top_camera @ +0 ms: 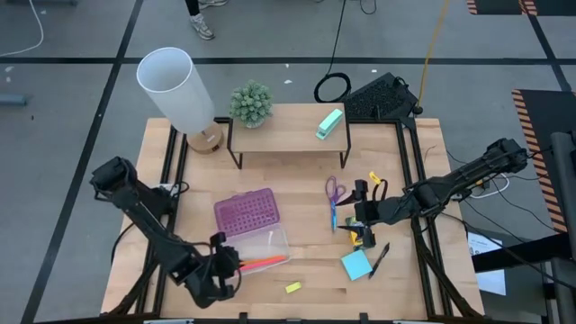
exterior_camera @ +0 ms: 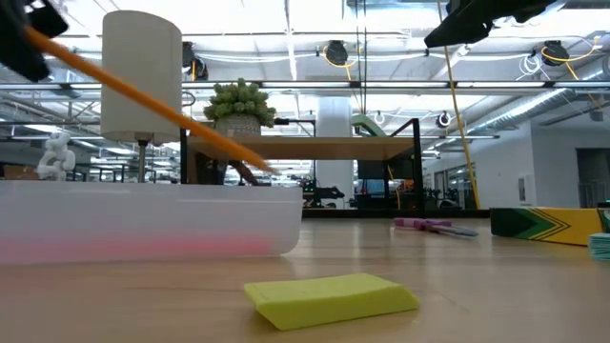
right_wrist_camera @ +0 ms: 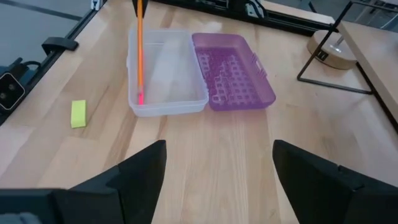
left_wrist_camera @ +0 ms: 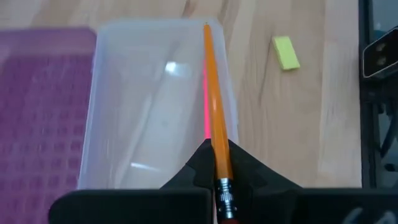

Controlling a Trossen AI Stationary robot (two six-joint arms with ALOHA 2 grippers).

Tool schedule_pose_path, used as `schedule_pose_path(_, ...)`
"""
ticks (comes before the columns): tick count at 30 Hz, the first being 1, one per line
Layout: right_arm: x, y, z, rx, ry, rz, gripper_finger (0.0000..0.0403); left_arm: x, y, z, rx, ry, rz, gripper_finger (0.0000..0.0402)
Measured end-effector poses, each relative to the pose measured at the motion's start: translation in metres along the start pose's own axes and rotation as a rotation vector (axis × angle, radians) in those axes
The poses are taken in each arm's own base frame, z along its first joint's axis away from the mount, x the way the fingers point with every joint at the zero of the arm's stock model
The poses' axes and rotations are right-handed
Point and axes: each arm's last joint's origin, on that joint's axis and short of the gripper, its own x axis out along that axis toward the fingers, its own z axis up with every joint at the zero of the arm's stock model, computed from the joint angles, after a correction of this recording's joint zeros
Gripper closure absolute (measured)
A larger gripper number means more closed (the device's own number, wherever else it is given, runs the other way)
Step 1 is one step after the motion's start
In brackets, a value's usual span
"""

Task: Pack school essentials
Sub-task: Put the orange pencil into the transparent box

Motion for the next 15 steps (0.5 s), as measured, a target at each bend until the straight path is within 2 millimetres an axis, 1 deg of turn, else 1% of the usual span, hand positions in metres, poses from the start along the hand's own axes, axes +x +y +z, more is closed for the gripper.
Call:
schedule_pose_path(5, 0.0, 0.0, 0.0, -0.005, 0.0, 0.0, 0.0117, -0.004, 0.001, -0.009, -0.034, 0.018, 0.032, 0.0383)
schedule_pose_path(10, 0.0, 0.0, 0.0, -0.009, 0.001, -0.001, 0.0117, 0.0, 0.009, -0.006, -0.016, 0.01, 0.109, 0.0384)
schedule_pose_path(15, 0.0, 0.0, 0.0, -0.01, 0.001, -0.001, 0.0117, 0.006, 0.015, 0.001, 0.002, 0.024, 0.133, 0.0384)
